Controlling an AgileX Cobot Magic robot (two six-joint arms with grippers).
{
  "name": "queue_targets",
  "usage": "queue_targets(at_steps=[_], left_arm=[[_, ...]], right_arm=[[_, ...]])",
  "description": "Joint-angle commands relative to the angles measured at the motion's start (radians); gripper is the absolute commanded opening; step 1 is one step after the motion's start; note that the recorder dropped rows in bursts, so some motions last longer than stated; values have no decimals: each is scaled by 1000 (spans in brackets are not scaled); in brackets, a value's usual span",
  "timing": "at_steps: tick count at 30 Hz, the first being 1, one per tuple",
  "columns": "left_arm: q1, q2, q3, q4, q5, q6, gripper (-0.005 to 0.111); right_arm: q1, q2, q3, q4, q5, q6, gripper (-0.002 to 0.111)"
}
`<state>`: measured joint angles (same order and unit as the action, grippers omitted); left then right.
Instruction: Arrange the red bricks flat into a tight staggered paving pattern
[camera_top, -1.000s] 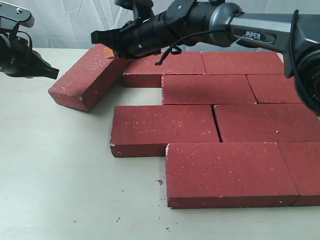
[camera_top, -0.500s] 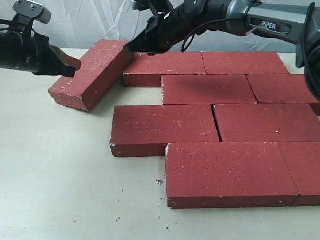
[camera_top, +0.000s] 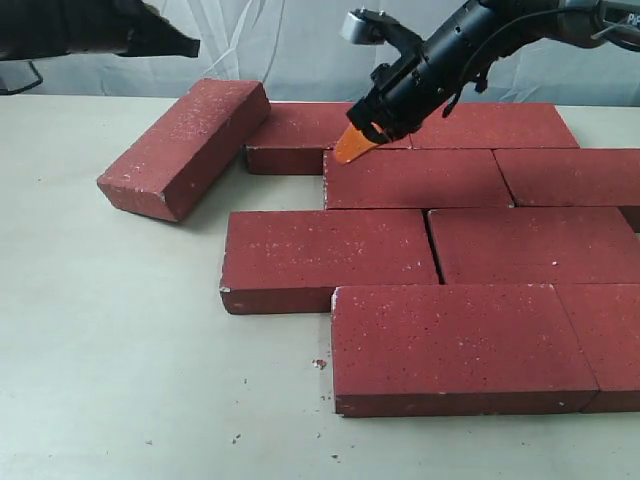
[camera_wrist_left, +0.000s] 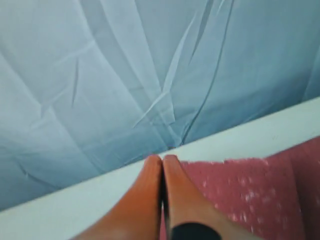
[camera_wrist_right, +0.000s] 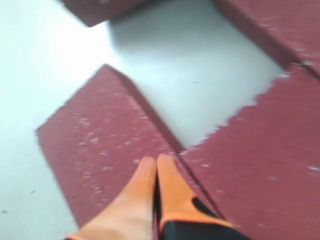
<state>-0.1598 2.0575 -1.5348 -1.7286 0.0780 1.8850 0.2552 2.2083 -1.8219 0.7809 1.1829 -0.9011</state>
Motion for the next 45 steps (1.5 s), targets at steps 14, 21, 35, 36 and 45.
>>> queue_targets(at_steps=[14, 21, 35, 36, 45], left_arm=[[-13, 464, -580, 7, 183, -24, 0], [-17, 490, -580, 18, 214, -52, 0], [-21, 465, -580, 864, 358, -817, 0], [-21, 450, -580, 925, 385, -863, 0], [-21, 288, -580, 1167, 707, -1077, 0]], right_arm=[[28, -102, 197, 213, 38, -230, -1], [81, -100, 215, 280, 38, -310, -1], [105, -100, 214, 278, 35, -336, -1], [105, -100, 214, 278, 35, -336, -1], [105, -100, 214, 278, 35, -336, -1]])
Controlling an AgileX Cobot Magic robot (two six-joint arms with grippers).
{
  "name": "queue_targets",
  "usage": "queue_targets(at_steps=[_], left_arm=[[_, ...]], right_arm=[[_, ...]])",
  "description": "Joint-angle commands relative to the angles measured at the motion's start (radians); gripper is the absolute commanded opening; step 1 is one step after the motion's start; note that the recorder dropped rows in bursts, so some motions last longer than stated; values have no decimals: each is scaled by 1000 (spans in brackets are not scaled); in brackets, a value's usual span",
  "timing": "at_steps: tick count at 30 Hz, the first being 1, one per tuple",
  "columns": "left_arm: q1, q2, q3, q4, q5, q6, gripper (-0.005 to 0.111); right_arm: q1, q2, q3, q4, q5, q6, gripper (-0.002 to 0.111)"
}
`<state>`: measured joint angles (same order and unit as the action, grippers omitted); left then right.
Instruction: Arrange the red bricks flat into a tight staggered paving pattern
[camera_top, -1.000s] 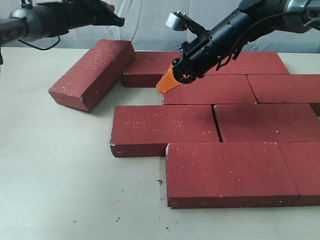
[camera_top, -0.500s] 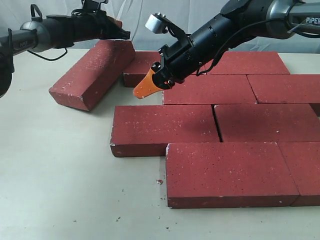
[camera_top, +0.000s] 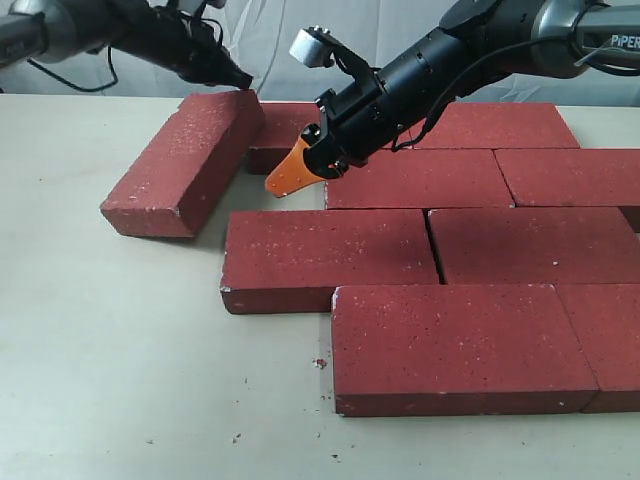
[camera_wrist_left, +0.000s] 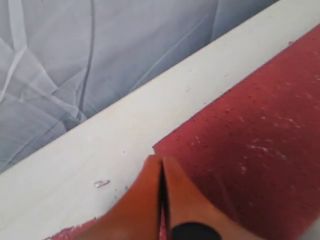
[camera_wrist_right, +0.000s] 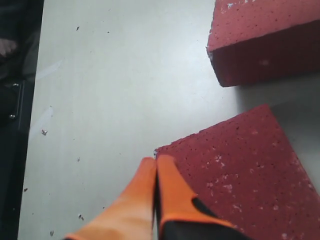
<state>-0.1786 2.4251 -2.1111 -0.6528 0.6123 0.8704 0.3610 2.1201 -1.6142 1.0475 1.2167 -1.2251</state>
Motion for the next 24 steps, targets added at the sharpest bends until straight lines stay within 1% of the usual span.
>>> queue_targets(at_steps=[1, 3, 5, 10, 12, 14, 19, 24], left_arm=[[-3, -92, -3, 122, 189, -69, 0], [-3, -104, -3, 192, 172, -106, 0], [-3, -104, -3, 221, 126, -133, 0], [-5, -55, -3, 240, 0, -161, 0], [-5, -31, -18, 251, -60, -185, 0], [-5, -5, -45, 253, -88, -194, 0], [-10, 68, -127, 237, -83, -206, 0], [-13, 94, -142, 242, -52, -206, 0]], right_arm=[[-1, -11, 6, 12, 1, -12, -1], [-1, -11, 6, 12, 1, -12, -1], [-1, -11, 6, 12, 1, -12, -1], [-1, -11, 6, 12, 4, -12, -1], [-1, -11, 6, 12, 2, -12, -1], [-1, -11, 6, 12, 2, -12, -1], [-1, -11, 6, 12, -1, -12, -1], [-1, -11, 6, 12, -4, -12, -1]])
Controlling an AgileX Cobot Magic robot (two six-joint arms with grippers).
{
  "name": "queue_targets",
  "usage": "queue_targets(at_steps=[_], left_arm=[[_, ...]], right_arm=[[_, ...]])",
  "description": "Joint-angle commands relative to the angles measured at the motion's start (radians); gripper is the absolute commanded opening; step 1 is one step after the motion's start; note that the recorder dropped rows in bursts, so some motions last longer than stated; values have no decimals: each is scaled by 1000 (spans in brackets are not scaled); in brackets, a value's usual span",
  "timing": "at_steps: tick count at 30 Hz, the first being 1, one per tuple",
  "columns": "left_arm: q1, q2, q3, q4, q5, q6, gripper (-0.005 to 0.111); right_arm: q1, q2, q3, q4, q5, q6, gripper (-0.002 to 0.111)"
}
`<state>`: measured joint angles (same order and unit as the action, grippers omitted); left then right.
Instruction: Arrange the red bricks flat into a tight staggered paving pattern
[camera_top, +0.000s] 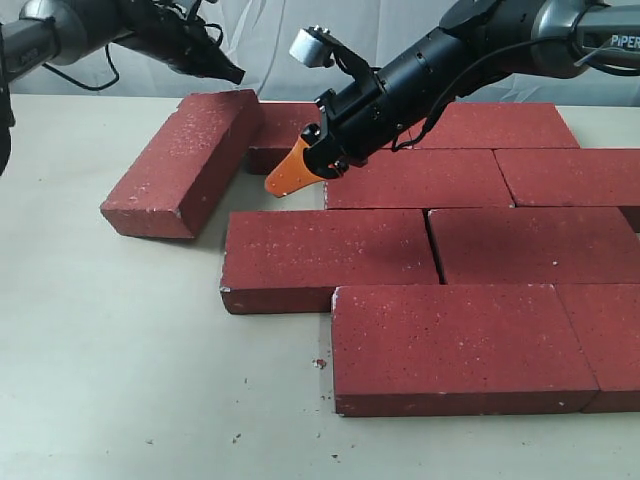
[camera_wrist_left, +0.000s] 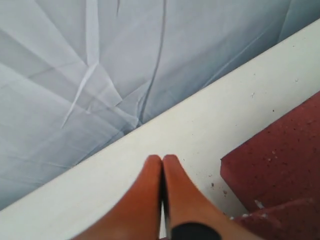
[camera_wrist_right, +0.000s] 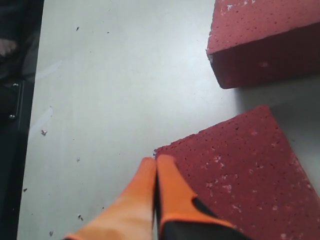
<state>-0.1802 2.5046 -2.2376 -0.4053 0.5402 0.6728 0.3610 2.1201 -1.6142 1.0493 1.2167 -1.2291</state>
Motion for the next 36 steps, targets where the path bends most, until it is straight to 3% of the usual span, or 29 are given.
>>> queue_targets(at_steps=[1, 11, 19, 22, 25, 27, 32, 36], left_arm=[[-11, 15, -15, -5, 33, -9, 0], [-11, -6, -15, 191, 229, -9, 0], [-9, -121, -16, 349, 576, -16, 0], [-9, -122, -16, 279, 547, -38, 0], [-22, -120, -16, -129, 518, 210, 0], [-32, -120, -16, -206, 520, 275, 0], [-55, -50, -16, -152, 429, 279, 0], [-55, -24, -16, 19, 342, 218, 0]], right_arm=[[-1, -11, 6, 10, -4, -8, -1], [-1, -11, 6, 10, -27, -8, -1], [-1, -11, 6, 4, -27, -8, -1], [-1, -11, 6, 4, -31, -8, -1], [-1, -5, 6, 4, -47, -8, -1], [-1, -1, 6, 4, -47, -8, -1], [-1, 4, 6, 4, -87, -8, -1], [-1, 4, 6, 4, -83, -8, -1]])
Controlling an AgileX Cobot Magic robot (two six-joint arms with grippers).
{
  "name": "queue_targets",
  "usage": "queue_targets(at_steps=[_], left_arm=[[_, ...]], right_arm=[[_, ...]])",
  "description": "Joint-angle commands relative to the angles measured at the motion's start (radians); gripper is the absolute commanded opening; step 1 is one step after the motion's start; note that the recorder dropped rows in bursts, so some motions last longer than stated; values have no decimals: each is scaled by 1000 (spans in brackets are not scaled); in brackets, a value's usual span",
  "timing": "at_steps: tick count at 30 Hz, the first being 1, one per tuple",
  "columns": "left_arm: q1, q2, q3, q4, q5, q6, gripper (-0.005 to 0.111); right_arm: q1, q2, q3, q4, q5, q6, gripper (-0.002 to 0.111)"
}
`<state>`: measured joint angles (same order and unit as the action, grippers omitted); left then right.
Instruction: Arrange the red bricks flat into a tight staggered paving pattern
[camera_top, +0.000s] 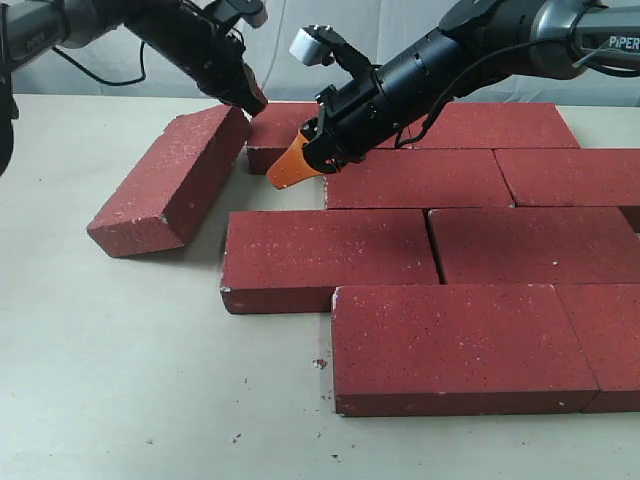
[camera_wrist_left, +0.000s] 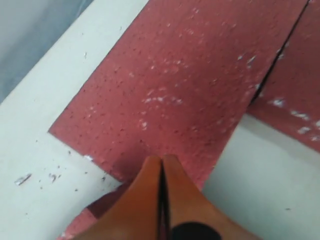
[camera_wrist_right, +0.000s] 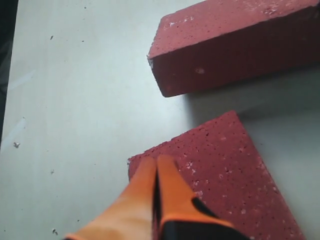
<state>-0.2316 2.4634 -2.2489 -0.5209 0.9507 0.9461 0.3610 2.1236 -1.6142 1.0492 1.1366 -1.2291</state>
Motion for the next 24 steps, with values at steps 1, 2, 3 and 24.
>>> queue_targets(at_steps=[1, 2, 3, 24], left_arm=[[-3, 26, -4, 201, -80, -89, 0], [-3, 28, -4, 275, -86, -125, 0], [1, 33, -4, 354, -88, -155, 0], [60, 84, -4, 354, -405, -366, 0]], right_arm=[[-1, 0, 6, 4, -3, -8, -1], [-1, 0, 6, 4, -3, -8, -1], [-1, 0, 6, 4, -3, -8, -1], [-1, 0, 6, 8, -9, -8, -1]])
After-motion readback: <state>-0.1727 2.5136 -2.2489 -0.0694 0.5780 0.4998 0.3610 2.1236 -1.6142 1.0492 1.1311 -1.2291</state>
